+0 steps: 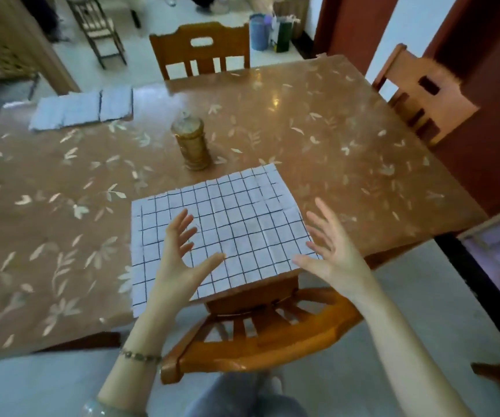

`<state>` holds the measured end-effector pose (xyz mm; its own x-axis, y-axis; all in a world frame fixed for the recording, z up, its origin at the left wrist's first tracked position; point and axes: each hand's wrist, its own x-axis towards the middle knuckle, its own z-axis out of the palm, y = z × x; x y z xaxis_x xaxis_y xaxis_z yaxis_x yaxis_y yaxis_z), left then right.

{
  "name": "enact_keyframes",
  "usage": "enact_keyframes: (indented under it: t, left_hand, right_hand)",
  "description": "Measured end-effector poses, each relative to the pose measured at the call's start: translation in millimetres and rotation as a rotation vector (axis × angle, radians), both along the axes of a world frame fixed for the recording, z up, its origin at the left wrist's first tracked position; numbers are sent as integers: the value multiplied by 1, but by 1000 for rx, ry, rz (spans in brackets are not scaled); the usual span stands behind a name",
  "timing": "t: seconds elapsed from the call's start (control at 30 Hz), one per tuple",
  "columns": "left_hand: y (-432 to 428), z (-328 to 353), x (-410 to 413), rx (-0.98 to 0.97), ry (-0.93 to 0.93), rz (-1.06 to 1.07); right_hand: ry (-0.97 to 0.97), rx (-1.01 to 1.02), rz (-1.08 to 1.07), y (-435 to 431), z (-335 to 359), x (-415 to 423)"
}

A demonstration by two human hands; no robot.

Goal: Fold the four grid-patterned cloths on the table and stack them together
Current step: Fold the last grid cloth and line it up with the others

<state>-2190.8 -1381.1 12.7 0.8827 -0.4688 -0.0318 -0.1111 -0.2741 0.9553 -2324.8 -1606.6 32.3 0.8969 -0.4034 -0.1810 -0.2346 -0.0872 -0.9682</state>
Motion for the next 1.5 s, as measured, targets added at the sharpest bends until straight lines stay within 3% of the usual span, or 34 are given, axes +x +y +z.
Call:
enact_keyframes:
  t: [0.13, 0.63, 0.8, 0.9, 1.1, 1.17, 1.3, 1.5]
  left_hand:
    - [6, -17, 22, 16, 25, 105]
    - [7, -63, 130, 113, 130, 235]
    - [15, -98, 186, 264, 155, 319]
    - [21, -127, 224, 450, 148, 338]
    - [35, -167, 283, 847, 15, 193]
    - [38, -174, 289, 935, -36, 135]
    - [38, -173, 292, 887, -61, 123]
    - [39, -166, 298, 850, -105, 112]
  right_hand:
    - [17, -24, 105, -8, -12, 44]
    - [133, -22, 184, -47, -52, 164]
    - [170, -16, 160, -91, -83, 214]
    - [237, -135, 187, -116, -117, 252]
    - [383, -695, 335, -158, -177, 316]
    - [425, -796, 402, -164, -183, 325]
    - [466, -916, 493, -167, -184, 335]
    - [570, -861, 516, -167, -176, 343]
